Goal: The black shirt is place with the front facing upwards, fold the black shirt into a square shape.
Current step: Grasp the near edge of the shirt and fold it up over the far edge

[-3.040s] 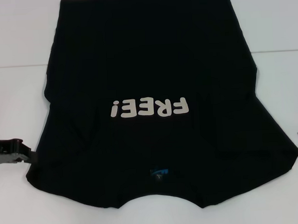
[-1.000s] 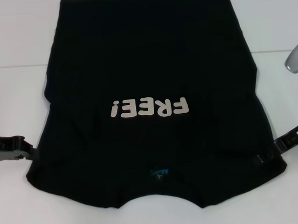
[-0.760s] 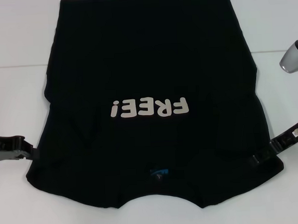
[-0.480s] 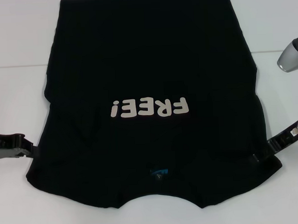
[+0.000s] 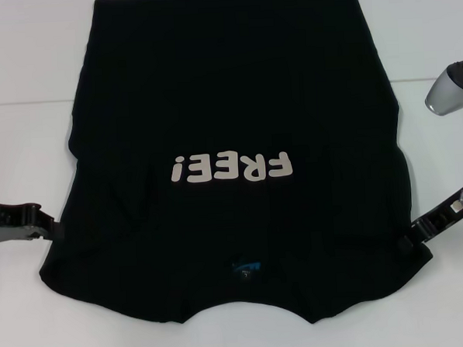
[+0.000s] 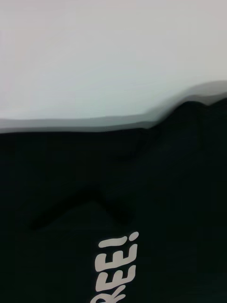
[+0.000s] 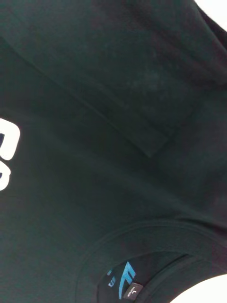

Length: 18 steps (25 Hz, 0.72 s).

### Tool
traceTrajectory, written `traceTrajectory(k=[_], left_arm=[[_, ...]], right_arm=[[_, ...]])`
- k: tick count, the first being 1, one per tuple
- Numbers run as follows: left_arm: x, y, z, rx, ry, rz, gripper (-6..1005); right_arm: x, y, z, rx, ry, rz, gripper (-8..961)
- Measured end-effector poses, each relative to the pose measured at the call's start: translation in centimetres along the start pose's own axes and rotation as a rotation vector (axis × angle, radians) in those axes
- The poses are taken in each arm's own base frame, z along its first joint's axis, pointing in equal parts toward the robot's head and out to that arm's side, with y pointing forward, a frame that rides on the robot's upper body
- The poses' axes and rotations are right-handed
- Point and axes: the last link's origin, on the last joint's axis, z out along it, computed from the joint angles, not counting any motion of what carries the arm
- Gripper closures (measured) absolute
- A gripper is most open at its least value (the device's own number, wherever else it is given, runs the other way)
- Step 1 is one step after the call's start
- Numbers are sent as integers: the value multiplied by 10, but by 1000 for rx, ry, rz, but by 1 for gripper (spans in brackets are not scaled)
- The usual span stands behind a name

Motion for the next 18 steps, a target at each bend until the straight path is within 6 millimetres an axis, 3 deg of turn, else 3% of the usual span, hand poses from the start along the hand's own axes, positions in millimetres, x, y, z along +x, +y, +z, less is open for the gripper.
traceTrajectory(k=[10, 18], left_arm=[[-6, 5, -3, -40, -45, 39, 950], [-37, 23, -24, -233, -271, 113, 951]], right_arm=[[3, -1, -9, -21, 21, -11, 909], [39, 10, -23, -192, 179, -154, 910]])
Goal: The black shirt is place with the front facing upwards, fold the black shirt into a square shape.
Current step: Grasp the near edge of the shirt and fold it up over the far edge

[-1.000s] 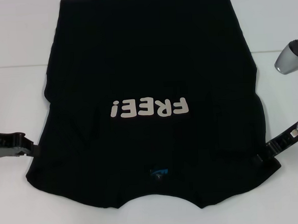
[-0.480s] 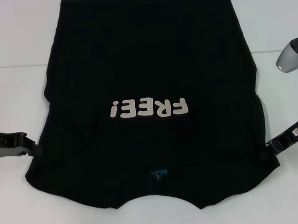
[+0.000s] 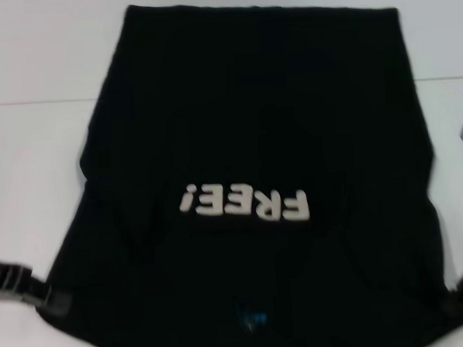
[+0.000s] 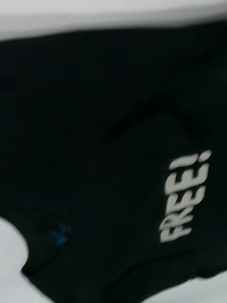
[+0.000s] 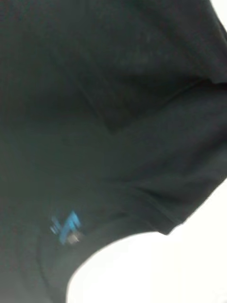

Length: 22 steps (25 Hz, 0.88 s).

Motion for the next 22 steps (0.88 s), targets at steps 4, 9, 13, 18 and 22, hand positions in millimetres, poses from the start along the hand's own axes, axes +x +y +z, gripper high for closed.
traceTrajectory(k=[4, 9, 13, 18, 22], left_arm=[[-9, 0, -4, -11, -29, -7, 951], [-4, -7, -5, 36, 20, -42, 950], [0, -13, -11, 103, 45, -106, 943], [-4, -19, -10, 136, 56, -156, 896], [-8, -26, -5, 154, 83, -201, 815]], right_arm=[[10, 4, 0, -37, 21, -47, 910], [6, 0, -1, -10, -7, -40, 910], [4, -1, -1, -3, -15, -36, 910], [2, -4, -2, 11, -40, -4, 909], [2, -4, -2, 11, -41, 7, 909]])
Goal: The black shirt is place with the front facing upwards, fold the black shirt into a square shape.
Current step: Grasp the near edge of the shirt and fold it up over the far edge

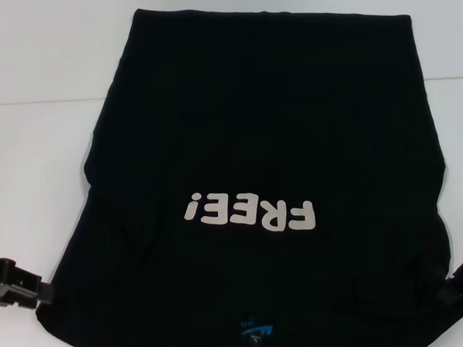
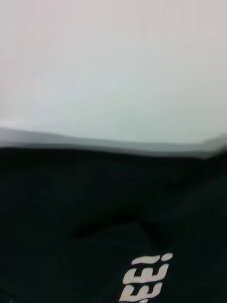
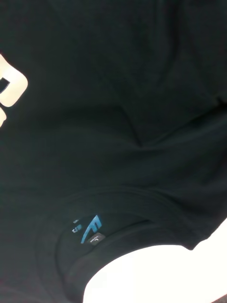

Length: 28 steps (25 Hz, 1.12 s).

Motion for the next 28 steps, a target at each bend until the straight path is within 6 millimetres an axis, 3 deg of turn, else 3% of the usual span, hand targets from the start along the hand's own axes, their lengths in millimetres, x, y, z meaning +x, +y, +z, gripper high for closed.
traceTrajectory(k=[2, 18, 28], left_arm=[[-1, -2, 1, 6, 12, -12, 774], [0, -7, 11, 40, 35, -5, 108], [-3, -4, 18, 20, 22, 0, 55]], right_arm=[[0, -1, 1, 6, -2, 8, 909], [-2, -2, 4, 19, -10, 10, 909], [0, -2, 6, 14, -9, 12, 910]])
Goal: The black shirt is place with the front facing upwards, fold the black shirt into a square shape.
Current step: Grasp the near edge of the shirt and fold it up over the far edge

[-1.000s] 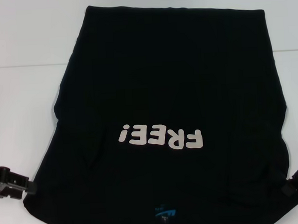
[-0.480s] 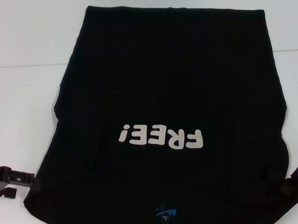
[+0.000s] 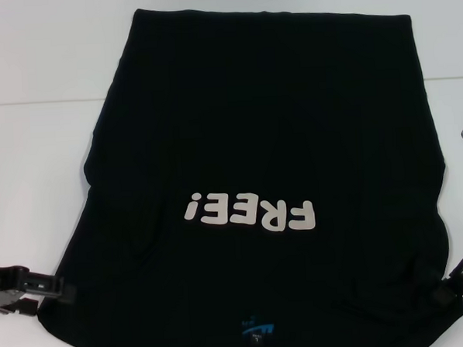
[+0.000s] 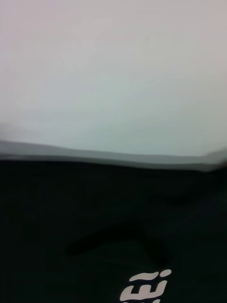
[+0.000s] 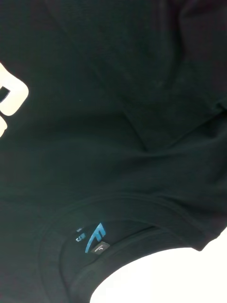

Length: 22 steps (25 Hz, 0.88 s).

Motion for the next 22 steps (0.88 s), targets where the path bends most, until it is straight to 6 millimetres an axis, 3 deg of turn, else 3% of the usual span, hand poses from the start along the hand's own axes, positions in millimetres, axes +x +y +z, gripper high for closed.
traceTrajectory(k=[22], left_arm=[[-1, -5, 1, 35, -5, -3, 103]], right_arm=[[0, 1, 1, -7, 4, -2, 909]])
